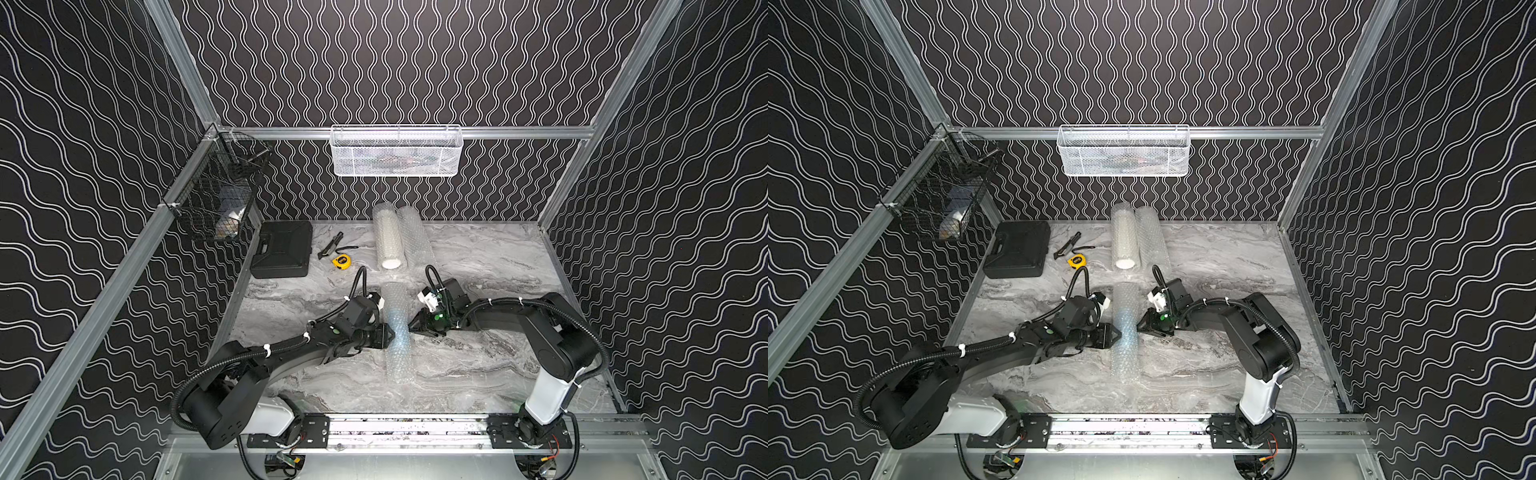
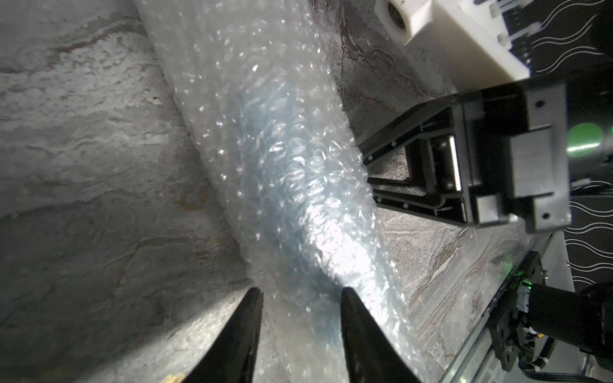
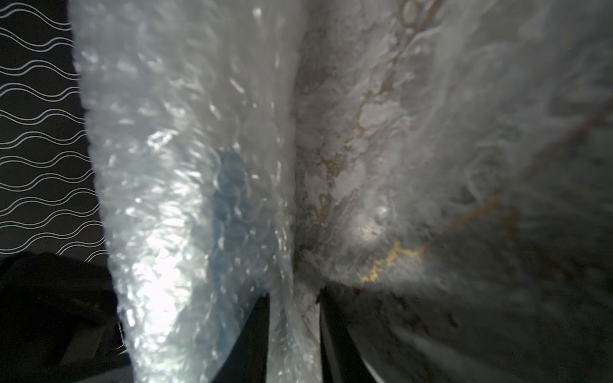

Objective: Unwrap the vase from the bubble wrap
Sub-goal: Unwrap the bubble wrap at the center of the board.

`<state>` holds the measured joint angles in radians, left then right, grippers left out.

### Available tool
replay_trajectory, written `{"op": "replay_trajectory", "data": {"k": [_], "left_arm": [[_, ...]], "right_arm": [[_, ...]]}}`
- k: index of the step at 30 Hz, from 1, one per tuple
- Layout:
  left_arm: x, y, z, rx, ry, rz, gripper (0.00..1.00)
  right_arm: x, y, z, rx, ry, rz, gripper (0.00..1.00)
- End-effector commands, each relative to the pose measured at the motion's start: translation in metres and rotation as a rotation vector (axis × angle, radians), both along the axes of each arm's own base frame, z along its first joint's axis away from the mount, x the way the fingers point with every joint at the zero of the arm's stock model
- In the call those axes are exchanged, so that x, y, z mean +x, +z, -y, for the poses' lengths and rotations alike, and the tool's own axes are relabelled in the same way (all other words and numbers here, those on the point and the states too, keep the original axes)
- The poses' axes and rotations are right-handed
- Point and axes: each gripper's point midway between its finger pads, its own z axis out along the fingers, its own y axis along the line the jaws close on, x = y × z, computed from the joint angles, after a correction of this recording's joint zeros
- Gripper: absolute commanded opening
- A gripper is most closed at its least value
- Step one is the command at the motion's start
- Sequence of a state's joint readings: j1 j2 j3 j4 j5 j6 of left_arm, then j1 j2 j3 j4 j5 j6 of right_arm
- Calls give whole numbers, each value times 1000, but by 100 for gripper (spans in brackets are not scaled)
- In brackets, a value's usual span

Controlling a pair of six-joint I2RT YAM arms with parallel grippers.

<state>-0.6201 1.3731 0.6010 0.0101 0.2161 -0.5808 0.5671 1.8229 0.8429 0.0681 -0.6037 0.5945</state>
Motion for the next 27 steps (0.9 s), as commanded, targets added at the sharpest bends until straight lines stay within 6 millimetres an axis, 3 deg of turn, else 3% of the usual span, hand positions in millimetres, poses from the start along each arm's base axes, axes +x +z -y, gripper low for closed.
{"op": "replay_trajectory", "data": {"k": [1,7,16,19,27], "left_arm": [[-12,-20,-20,104,22,-53,43],[-8,-2,-15,75,2,-17,47],[6,23,-1,17,-5,32,76],[13,20,5,5,3,31,81],[23,-1,6,31,26,-14,80]], "right_arm": [[-3,-6,1,-16,-7,-26,18],[0,9,2,-13,-14,21,1],[1,32,3,-44,8,84,0],[0,33,3,-60,12,92,0],[-3,28,3,-87,24,85,0]]}}
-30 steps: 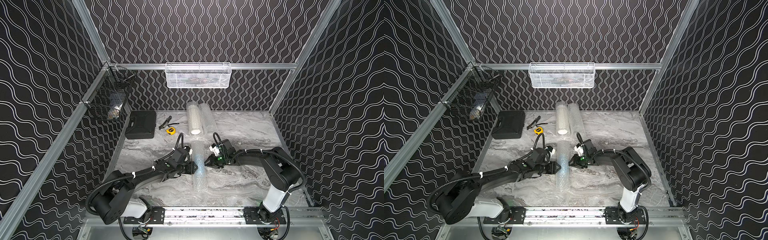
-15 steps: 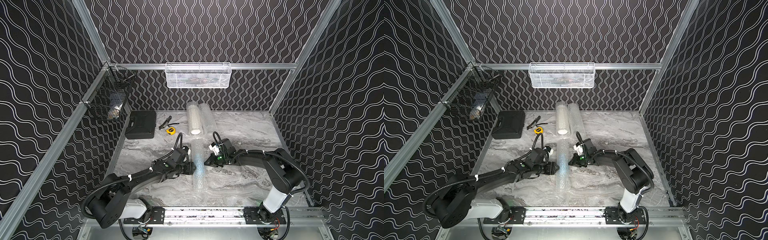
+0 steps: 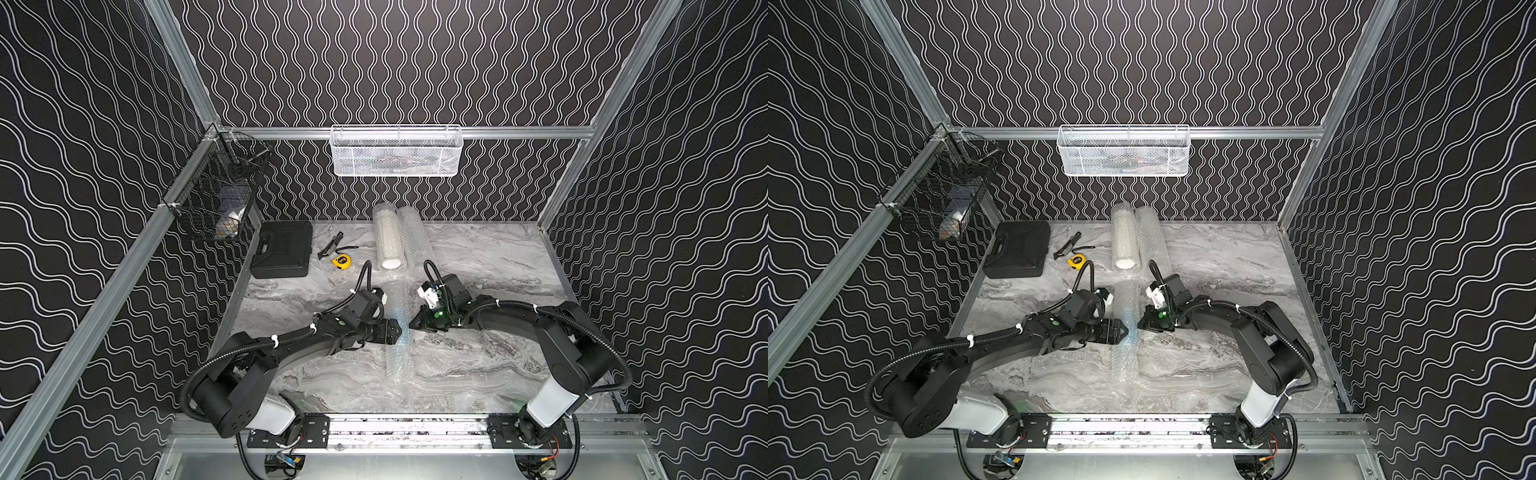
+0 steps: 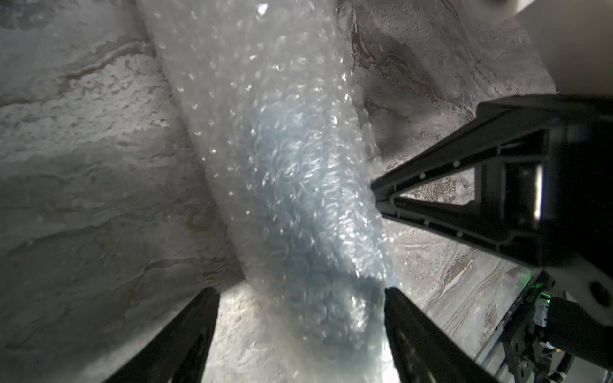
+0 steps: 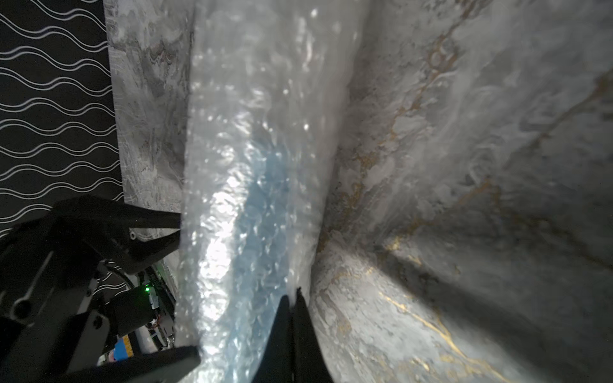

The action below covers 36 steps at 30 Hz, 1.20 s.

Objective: Unwrap the vase from the bubble wrap
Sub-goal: Unwrap the bubble wrap at the center of the board.

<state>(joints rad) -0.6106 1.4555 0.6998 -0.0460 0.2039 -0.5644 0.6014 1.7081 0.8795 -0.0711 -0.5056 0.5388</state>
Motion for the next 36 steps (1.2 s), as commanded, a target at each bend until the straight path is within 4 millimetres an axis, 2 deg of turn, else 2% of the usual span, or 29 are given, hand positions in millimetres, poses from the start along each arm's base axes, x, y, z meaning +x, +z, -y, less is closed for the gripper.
{"op": "replay_trajectory", "data": {"k": [1,4,10,13,17,20,32,36], "left_arm": [[4,-2,3,-19,9,-1,79],[-1,-3,8,-55,-17,-16,77],[-8,-7,1,-39,-8,-23,72],[-11,-9,-6,-10,4,-21,67],[-15,-12,-12,7,9,-21,65],[-17,-14,-14,10,11,-26,64],[-20,-19,-24,44,39,-23,60],[-22,-20,-23,38,37,-29,60]], "right_arm": [[-3,-2,1,-20,5,-9,0],[-4,-3,1,-29,9,-10,0],[-7,-12,1,-46,11,-32,2],[-9,-13,0,-48,11,-35,9],[-14,-14,-1,-42,23,-49,22],[-19,-16,-5,-35,39,-66,27],[-46,-28,-7,-104,99,-108,24],[-49,-31,-5,-119,113,-105,18]]}}
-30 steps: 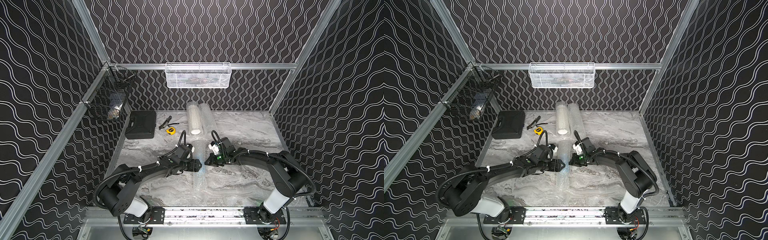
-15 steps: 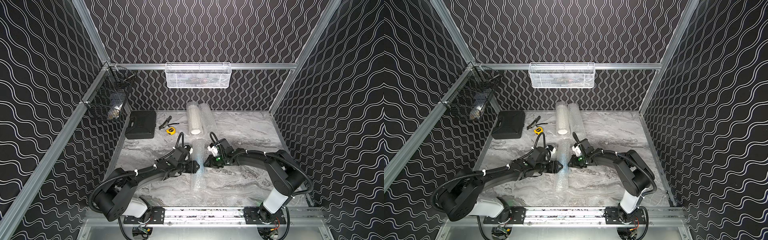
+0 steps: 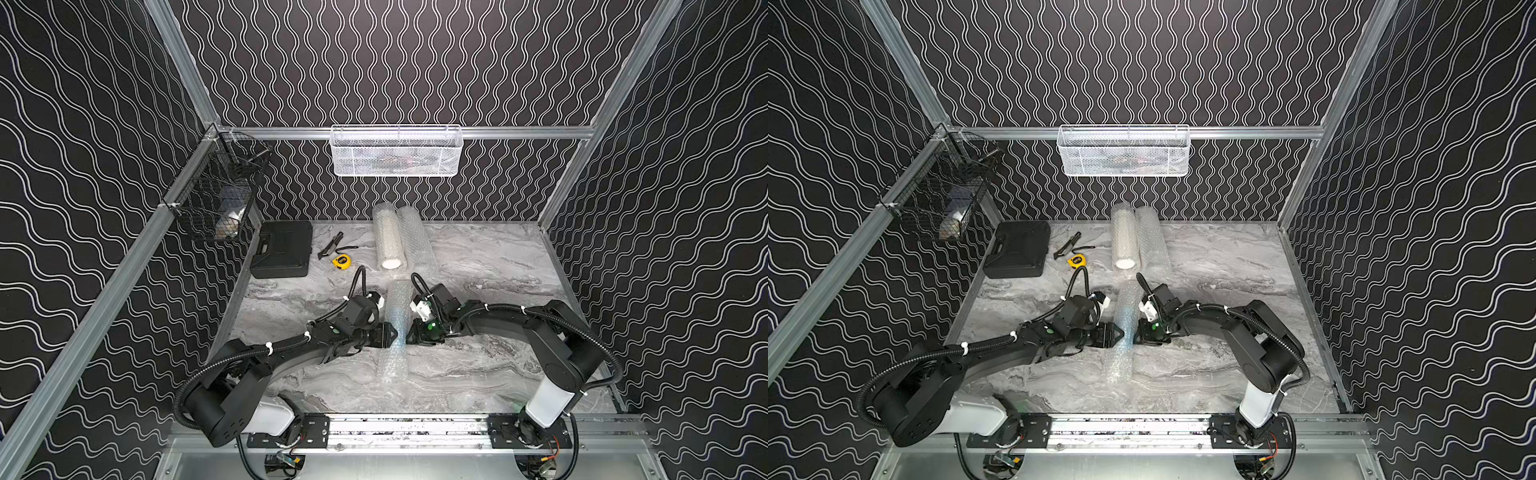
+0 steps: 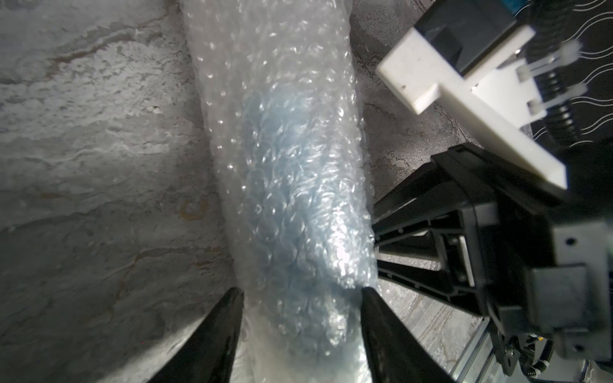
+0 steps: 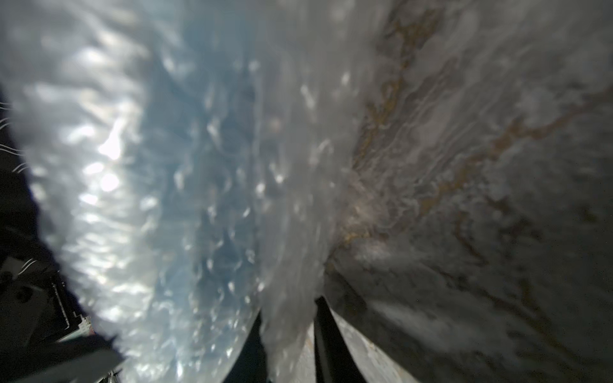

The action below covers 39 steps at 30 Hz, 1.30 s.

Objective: Unwrap the vase from the bubble wrap
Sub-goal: Unwrap the bubble wrap at the center of the board.

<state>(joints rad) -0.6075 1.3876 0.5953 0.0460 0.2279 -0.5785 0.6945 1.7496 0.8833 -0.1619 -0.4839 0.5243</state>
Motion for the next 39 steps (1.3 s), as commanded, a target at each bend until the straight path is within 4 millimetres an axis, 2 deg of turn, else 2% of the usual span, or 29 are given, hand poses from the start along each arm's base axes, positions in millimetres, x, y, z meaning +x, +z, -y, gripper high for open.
{"op": "replay_trajectory", "data": {"k": [1,4,8,13,16,17,18,33,39], "left_arm": [[-10,-18,-18,83,36,-57,60],[-10,-11,-12,58,13,-49,60],[-9,4,-5,23,-16,-33,64],[-4,20,3,-11,-26,-7,83],[1,17,3,0,-17,-13,92],[2,16,4,2,-17,-16,98],[3,14,6,1,-21,-23,99],[12,-6,27,-61,-43,-72,96],[11,-16,20,-38,-10,-81,86]], "right_arm": [[-8,-6,6,-31,21,-22,16],[-5,-7,9,-52,5,-4,9],[1,2,7,-39,-8,28,4],[6,8,6,-41,-12,47,3],[7,9,6,-42,-12,51,3],[8,10,5,-42,-11,52,3],[8,11,5,-41,-10,54,3],[7,10,6,-52,-7,53,4],[5,8,6,-58,4,47,9]]}}
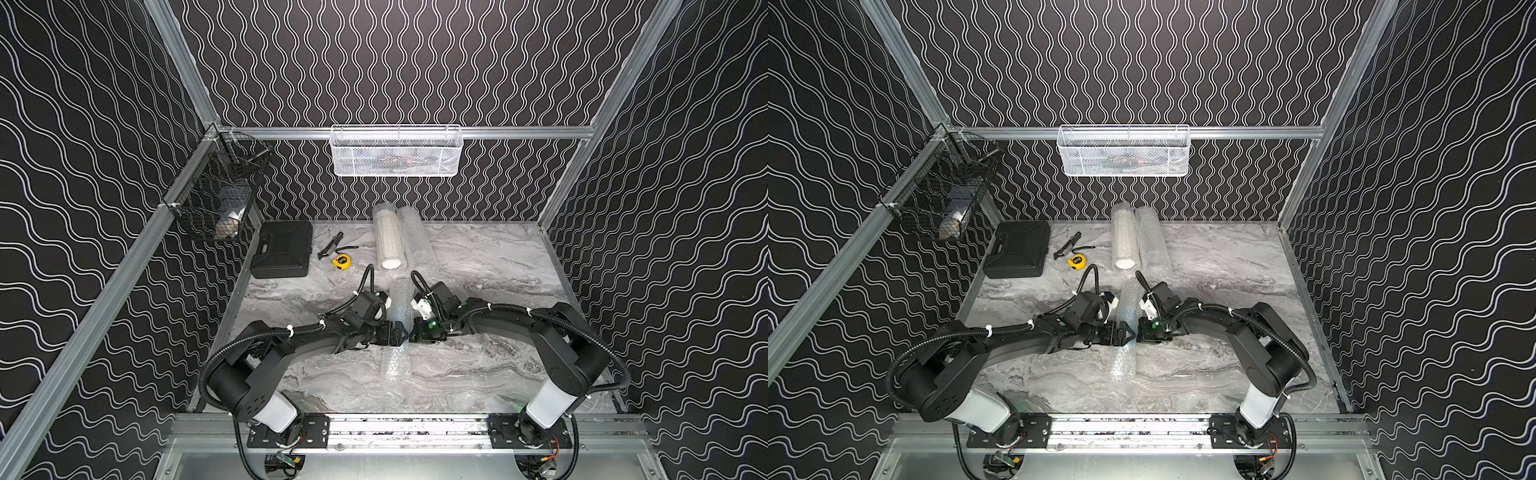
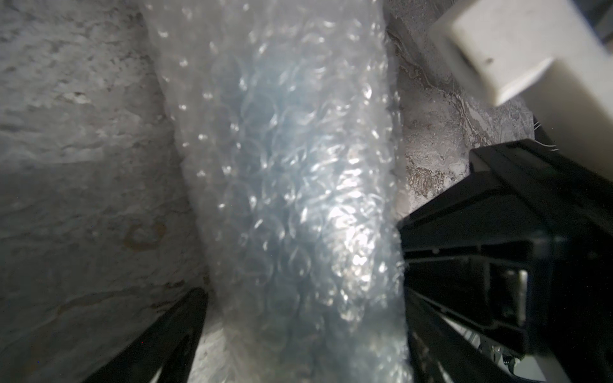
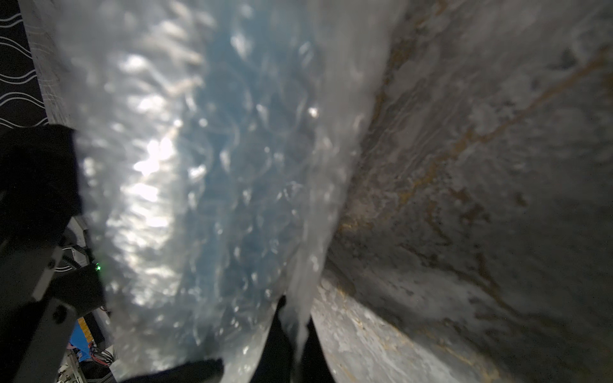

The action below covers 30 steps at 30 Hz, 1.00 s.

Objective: Unwrap the vase from the bubble wrap
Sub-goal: Unwrap the bubble wrap at the center of the board.

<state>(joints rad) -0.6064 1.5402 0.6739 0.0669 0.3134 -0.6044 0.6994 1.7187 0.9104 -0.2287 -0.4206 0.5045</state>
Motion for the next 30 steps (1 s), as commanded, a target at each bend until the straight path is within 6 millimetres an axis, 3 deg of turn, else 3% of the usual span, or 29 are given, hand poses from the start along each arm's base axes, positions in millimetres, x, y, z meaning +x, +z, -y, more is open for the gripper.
{"op": "replay_trajectory", "data": {"k": [1,10,22,30], "left_arm": [[4,-1,-4,4,38,13,85],[-3,-13,-17,6,106,-6,72],[-4,-11,-14,-68,169,-36,54],[-5,-9,-17,-91,215,-39,51]], "right_arm": [[-1,1,-1,-7,15,4,11],[-13,1,-6,-16,58,-16,26],[-20,1,-21,33,32,-45,33],[-26,-2,-31,87,-9,-87,32]]}}
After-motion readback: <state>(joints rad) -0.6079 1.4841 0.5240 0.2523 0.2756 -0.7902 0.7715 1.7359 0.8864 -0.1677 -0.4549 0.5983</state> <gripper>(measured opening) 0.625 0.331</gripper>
